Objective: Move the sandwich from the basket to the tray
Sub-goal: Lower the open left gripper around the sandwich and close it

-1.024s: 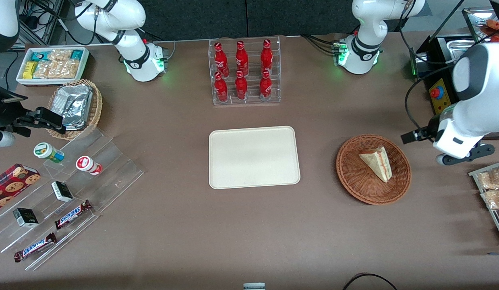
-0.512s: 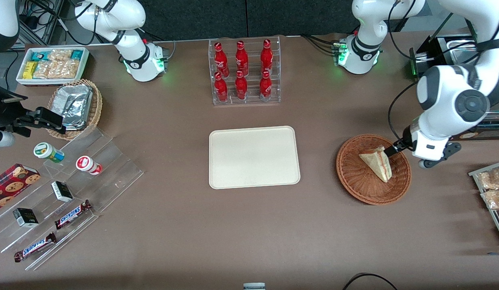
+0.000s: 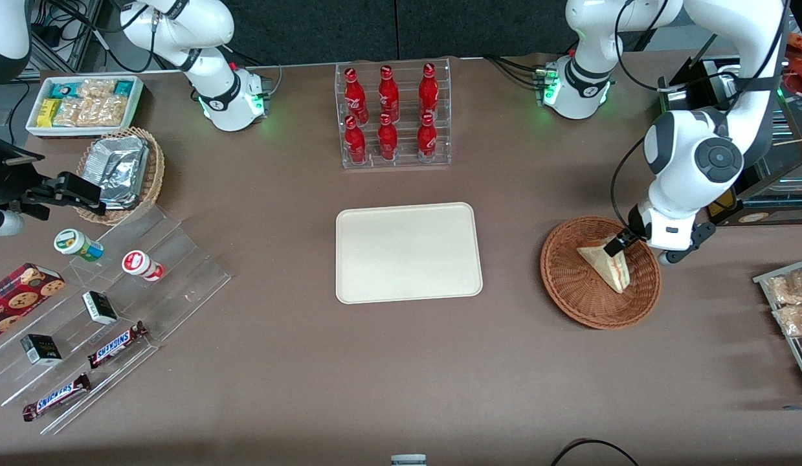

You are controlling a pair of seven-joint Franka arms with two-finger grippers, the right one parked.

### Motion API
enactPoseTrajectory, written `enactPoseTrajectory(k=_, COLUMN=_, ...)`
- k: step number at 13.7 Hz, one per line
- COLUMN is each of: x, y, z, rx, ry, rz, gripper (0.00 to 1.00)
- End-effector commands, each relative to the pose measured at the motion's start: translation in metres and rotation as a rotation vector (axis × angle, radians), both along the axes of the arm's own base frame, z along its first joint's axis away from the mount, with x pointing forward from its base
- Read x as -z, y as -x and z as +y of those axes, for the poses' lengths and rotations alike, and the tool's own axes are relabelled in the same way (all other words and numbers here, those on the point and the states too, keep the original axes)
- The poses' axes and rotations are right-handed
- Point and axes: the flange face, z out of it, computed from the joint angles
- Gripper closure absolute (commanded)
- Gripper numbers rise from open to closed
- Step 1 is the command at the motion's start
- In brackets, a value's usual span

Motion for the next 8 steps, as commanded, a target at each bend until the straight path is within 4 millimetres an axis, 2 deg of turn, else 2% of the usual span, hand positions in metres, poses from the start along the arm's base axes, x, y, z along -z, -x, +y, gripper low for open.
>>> enactPoseTrajectory(k=1, x=0.009, y=0.001, z=-0.006, rx=-0.031, ry=0.004, rz=-0.027, gripper=0.00)
enactPoseTrajectory(k=8, x=0.042, y=-0.003, z=-0.011, rx=-0.032, ry=0.014, rz=-0.023, gripper=0.00)
